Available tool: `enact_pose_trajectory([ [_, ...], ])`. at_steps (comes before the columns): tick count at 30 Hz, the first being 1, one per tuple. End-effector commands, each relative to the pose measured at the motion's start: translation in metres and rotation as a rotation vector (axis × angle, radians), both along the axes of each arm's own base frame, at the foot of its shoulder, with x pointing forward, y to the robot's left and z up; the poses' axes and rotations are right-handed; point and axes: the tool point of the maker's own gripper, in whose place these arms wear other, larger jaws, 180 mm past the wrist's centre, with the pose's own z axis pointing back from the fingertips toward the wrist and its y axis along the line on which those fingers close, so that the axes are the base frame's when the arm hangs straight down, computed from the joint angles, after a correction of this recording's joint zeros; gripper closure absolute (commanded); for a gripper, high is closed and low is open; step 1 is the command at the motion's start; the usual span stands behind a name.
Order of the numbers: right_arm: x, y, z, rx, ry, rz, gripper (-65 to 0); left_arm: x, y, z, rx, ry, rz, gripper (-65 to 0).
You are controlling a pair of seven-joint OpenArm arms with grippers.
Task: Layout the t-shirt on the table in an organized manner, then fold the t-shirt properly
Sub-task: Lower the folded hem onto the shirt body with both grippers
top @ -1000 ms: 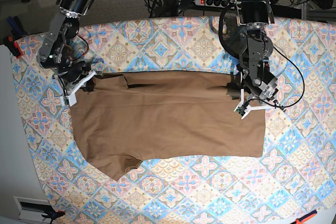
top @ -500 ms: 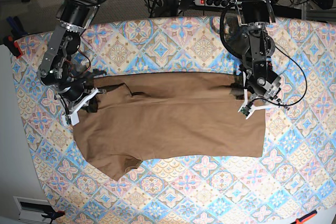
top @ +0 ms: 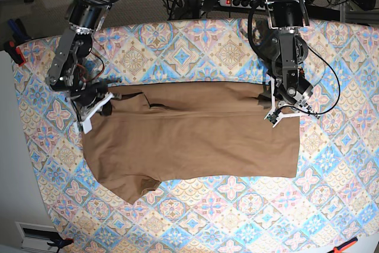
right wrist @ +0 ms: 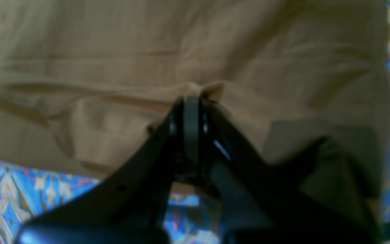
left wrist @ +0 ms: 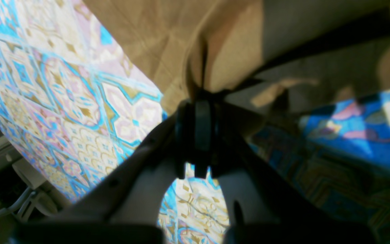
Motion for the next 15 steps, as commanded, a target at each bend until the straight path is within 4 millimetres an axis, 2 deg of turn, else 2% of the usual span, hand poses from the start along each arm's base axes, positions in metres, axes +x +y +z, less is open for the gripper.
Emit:
enact_pose_trajectory([
  [1, 0.027, 0.003, 0.031, 0.005, -0.115, 0.016, 0.0, 0.010, 0.006, 0.013, 0.018, -0.042, 0.006, 0.0],
  [5, 0.035, 0.015, 0.036, 0.003, -0.132, 0.053, 0.0, 0.022, 0.006, 0.027, 0.023, -0.087, 0.005, 0.0],
  [10, 0.035, 0.015, 0.036, 0.003, -0.133, 0.051, 0.0, 0.029, 0.003, 0.054, 0.041, -0.168, -0.008, 0.0],
  [13, 0.035, 0.015, 0.036, 0.004, -0.132, 0.052, 0.0, 0.028, 0.004, 0.051, 0.044, -0.157, -0.008, 0.0],
  [15, 0.035, 0.015, 0.034, 0.005, -0.127, 0.052, 0.0, 0.026, 0.004, 0.041, 0.036, -0.130, -0.010, 0.0],
])
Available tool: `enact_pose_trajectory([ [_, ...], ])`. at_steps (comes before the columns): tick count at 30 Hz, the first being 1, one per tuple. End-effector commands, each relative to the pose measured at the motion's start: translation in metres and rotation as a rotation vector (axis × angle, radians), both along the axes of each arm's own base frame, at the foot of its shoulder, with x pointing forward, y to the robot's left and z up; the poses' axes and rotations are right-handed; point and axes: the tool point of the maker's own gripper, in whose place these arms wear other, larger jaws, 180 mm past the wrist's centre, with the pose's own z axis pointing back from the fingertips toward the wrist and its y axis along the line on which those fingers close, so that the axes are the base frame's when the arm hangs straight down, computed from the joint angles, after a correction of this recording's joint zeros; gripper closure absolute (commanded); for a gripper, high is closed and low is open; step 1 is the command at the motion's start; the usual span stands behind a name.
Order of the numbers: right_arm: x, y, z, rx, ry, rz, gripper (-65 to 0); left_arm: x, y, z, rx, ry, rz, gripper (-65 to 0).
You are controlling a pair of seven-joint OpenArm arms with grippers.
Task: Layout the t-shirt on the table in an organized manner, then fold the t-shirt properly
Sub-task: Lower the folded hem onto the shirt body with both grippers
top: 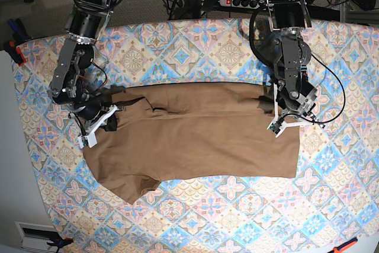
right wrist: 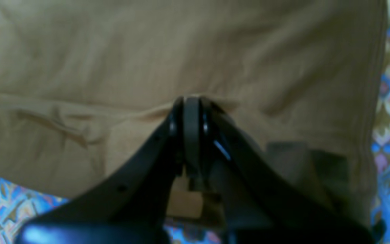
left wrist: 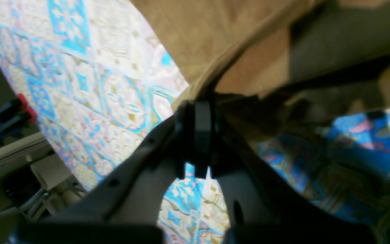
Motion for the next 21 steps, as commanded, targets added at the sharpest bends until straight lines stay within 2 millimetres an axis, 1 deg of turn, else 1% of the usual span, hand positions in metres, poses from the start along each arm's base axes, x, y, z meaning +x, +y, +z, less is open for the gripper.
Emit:
enact_pose_trajectory([
  [1, 0.009, -0.001, 0.011, 0.010, -0.043, 0.000, 0.0, 0.007, 0.004, 0.004, 0.007, -0.013, 0.007, 0.0],
  [3, 0.007, 0.000, 0.004, 0.019, -0.021, -0.001, 0.0, 0.005, 0.004, -0.004, -0.002, 0.008, 0.010, 0.0],
  [6, 0.003, 0.000, -0.007, 0.033, 0.010, -0.005, 0.0, 0.007, 0.001, -0.006, -0.024, -0.011, -0.005, 0.0],
  [10, 0.008, 0.000, -0.003, 0.042, -0.024, -0.015, 0.0, 0.008, 0.000, -0.005, -0.029, -0.018, -0.008, 0.0],
  [12, 0.008, 0.000, -0.003, 0.043, -0.028, -0.016, 0.0, 0.006, 0.009, -0.004, -0.031, -0.024, 0.020, 0.0],
  [15, 0.009, 0.000, -0.002, 0.043, -0.031, -0.016, 0.0, 0.005, 0.014, -0.004, -0.038, -0.027, 0.041, 0.0],
  [16, 0.013, 0.000, 0.001, 0.044, -0.042, -0.016, 0.0, 0.005, 0.014, -0.004, -0.038, -0.027, 0.041, 0.0],
  [19, 0.036, 0.000, 0.026, 0.044, -0.106, -0.015, 0.0, 0.003, 0.013, -0.009, -0.042, -0.014, 0.043, 0.0],
  [21, 0.043, -0.001, 0.034, 0.045, -0.127, -0.019, 0.0, -0.001, 0.015, -0.017, -0.045, 0.013, 0.048, 0.0],
])
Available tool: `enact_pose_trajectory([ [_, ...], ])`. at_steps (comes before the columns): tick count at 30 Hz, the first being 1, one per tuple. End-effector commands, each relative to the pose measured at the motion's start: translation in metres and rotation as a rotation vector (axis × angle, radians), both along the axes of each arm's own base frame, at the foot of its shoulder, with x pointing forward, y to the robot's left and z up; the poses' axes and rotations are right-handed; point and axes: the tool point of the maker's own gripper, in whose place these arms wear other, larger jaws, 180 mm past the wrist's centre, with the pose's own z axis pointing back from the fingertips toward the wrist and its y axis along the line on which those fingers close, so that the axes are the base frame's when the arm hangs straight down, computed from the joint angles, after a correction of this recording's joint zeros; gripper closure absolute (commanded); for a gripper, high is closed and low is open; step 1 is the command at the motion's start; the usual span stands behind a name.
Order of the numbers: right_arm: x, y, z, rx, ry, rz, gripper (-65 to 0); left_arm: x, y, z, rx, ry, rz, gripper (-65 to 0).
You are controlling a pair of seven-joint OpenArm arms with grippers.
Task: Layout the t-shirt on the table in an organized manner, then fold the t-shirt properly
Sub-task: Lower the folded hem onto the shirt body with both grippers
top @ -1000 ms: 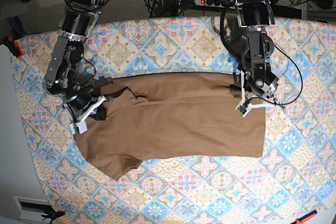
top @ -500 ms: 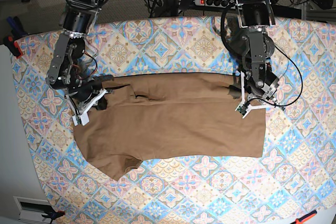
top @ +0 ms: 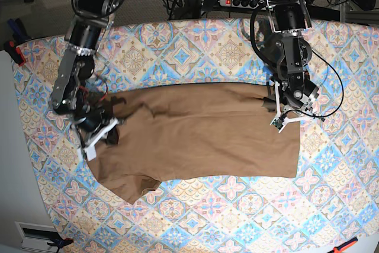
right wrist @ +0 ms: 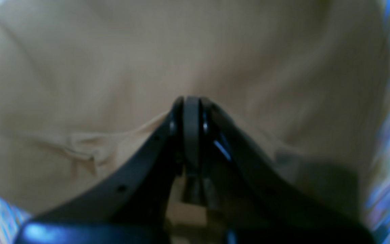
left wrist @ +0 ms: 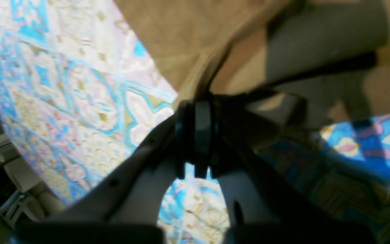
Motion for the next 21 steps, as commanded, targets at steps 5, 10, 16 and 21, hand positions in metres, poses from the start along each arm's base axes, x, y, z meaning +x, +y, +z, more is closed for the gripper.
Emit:
enact_pose_trajectory([
  [5, 0.008, -0.003, 0.014, 0.005, -0.044, -0.003, 0.0, 0.007, 0.007, 0.009, 0.020, -0.027, 0.008, 0.0],
  [10, 0.007, -0.002, -0.005, 0.046, -0.018, -0.019, 0.0, 0.009, 0.006, 0.010, 0.016, -0.030, 0.008, 0.0],
  [16, 0.006, -0.001, -0.017, 0.078, -0.012, -0.037, 0.0, 0.009, 0.006, 0.010, 0.018, -0.030, 0.008, 0.0],
  [21, 0.005, -0.002, -0.016, 0.075, -0.016, -0.039, -7.9, 0.007, 0.006, 0.009, 0.018, -0.027, 0.008, -9.0],
])
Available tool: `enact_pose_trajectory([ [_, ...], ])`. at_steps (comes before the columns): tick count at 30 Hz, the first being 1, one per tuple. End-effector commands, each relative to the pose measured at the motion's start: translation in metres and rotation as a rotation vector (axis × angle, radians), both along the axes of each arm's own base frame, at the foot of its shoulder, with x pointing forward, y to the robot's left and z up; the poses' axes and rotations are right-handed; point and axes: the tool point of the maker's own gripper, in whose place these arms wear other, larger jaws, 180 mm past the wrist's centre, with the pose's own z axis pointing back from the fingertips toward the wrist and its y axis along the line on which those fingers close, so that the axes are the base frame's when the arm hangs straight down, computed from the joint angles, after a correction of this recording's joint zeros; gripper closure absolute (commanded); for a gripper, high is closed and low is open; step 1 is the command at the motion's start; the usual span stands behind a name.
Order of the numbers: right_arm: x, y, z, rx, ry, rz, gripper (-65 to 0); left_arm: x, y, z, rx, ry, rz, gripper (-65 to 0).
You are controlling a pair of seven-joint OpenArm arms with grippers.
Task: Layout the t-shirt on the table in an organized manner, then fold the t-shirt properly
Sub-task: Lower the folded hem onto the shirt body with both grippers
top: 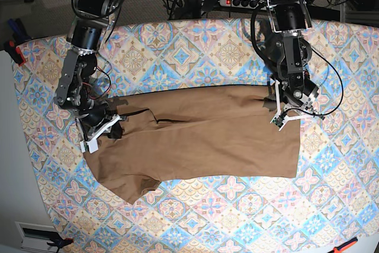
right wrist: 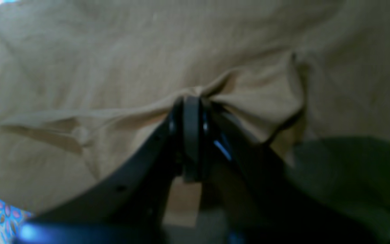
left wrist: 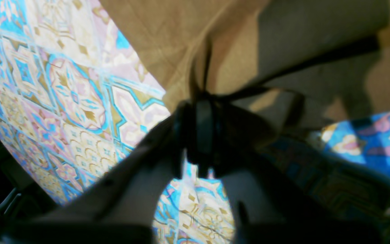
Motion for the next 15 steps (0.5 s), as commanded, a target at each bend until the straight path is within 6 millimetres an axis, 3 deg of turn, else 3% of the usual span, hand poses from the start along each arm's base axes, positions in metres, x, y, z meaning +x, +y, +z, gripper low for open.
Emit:
enact_pose_trajectory([
  [1, 0.014, -0.004, 0.021, 0.004, -0.072, -0.006, -12.4, 0.009, 0.004, 0.012, 0.014, -0.036, 0.005, -12.4],
  [4, 0.016, -0.005, 0.030, -0.007, -0.097, -0.005, -23.2, 0.009, 0.004, 0.012, 0.014, -0.036, 0.005, -19.8],
  [8, 0.020, -0.008, 0.049, -0.033, -0.154, -0.005, -31.3, 0.009, 0.004, 0.012, 0.015, -0.038, 0.005, -25.8],
  [12, 0.015, -0.009, 0.058, -0.057, -0.181, -0.001, -33.4, 0.012, 0.003, 0.015, 0.009, -0.049, 0.005, -27.6],
  [15, 0.017, -0.013, 0.076, -0.078, -0.232, -0.008, -33.3, 0.015, 0.004, 0.027, 0.001, -0.096, 0.015, -27.6],
])
